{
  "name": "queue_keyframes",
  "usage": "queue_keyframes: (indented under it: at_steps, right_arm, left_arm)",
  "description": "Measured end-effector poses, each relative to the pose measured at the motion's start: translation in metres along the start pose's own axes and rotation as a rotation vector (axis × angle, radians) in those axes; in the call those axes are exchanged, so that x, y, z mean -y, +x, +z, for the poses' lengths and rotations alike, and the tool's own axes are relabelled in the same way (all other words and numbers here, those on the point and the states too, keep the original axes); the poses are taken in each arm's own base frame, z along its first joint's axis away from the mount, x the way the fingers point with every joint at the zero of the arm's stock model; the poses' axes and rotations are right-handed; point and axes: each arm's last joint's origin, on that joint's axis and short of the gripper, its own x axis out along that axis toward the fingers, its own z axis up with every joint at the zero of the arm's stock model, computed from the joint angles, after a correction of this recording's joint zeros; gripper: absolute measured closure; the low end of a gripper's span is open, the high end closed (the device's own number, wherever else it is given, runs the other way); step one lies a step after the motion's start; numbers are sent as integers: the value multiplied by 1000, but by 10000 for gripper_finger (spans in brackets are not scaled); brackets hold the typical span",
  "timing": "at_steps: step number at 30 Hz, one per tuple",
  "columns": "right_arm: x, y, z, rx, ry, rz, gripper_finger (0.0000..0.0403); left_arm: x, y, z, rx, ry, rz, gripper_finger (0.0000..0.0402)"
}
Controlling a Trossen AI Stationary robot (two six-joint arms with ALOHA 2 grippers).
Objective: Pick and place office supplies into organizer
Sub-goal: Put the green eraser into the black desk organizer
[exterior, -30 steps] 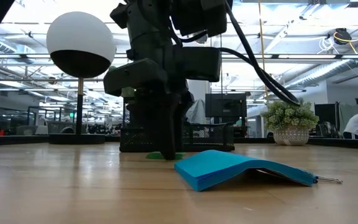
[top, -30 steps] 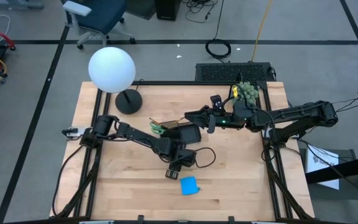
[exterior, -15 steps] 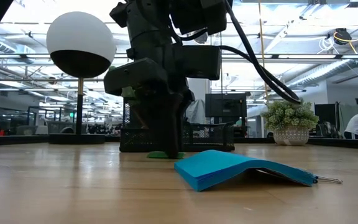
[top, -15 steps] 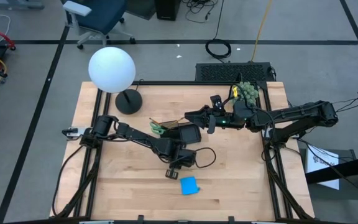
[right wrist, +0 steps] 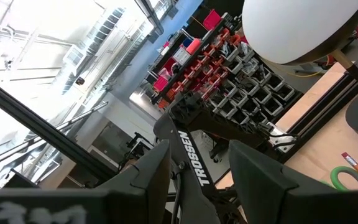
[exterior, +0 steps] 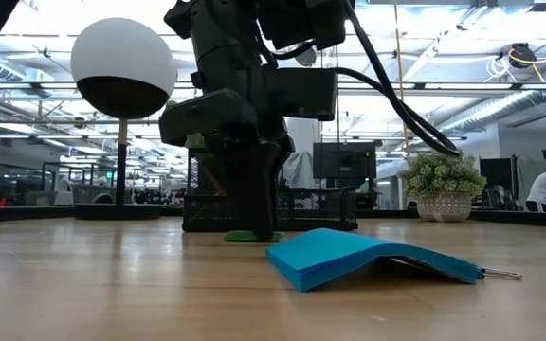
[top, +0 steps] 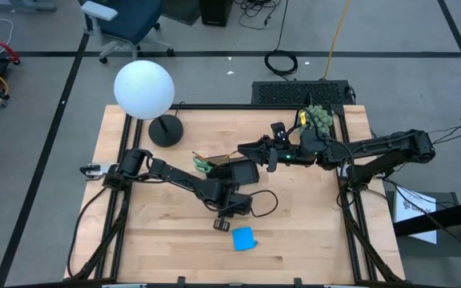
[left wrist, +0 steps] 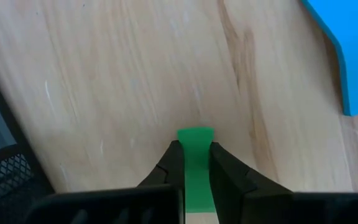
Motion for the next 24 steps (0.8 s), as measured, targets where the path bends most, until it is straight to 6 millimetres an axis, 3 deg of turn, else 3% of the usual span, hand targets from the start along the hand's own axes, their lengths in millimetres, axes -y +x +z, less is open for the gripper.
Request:
queue_keyframes:
  at_steps: [14,24]
  right_arm:
    - [0,0,1,3,2,-2,252]
    - [-2,0,5,35,8,31,252]
  left_arm:
    - [-2,-17,13,-15,37,36,367]
    - [-3,-21,4,-120,45,63,367]
